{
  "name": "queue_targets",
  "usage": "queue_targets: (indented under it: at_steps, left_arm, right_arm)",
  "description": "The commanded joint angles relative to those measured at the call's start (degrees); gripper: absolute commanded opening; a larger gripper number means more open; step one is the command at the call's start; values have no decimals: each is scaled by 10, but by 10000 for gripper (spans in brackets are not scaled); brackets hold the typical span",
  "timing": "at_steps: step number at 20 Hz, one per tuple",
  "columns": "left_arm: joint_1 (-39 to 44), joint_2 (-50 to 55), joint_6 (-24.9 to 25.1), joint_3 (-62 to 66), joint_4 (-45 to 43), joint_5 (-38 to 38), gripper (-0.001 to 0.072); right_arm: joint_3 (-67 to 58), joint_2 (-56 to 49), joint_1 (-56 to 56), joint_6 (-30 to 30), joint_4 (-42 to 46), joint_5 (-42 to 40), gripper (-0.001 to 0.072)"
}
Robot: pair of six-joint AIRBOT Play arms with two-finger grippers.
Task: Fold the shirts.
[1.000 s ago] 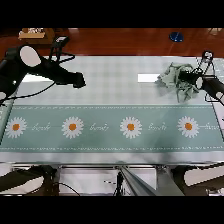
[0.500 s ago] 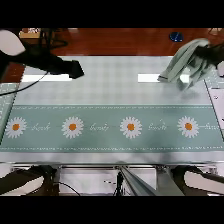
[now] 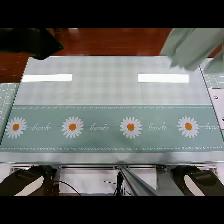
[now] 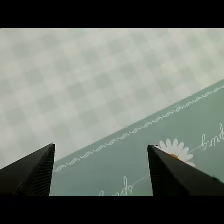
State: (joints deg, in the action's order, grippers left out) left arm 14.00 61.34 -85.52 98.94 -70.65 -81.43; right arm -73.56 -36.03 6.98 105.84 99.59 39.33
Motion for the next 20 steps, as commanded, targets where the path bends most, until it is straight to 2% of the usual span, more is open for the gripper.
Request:
queue_targets:
  at_steps: [1,3,5,12,16,17,18,19,20]
  left_arm:
    - [0,-23,-18,6,0,-74,711]
    - [0,-23,-18,6,0,-98,711]
    - [0,-23,-18,6,0,-104,711]
    - [0,-23,-16,6,-1,-104,711]
    - [0,-23,-11,-5,-1,-104,711]
    - [0,-23,-11,-15,-1,-104,711]
    - [0,-23,-8,-28,-1,-103,711]
    - [0,-23,1,-46,-2,-103,711]
    - [0,-23,6,-64,-7,-99,711]
  right_arm:
    - [0,54,58,-2,-78,193,26]
    - [3,31,87,-26,-157,265,26]
    - [10,-6,122,-33,-196,287,26]
    - [45,-212,271,-51,-190,205,26]
    - [45,-343,308,-56,-142,201,27]
    - [45,-374,309,-56,-135,199,46]
    - [45,-397,308,-58,-135,195,178]
    - [45,-414,306,-70,-136,190,343]
    - [45,-418,301,-76,-133,193,407]
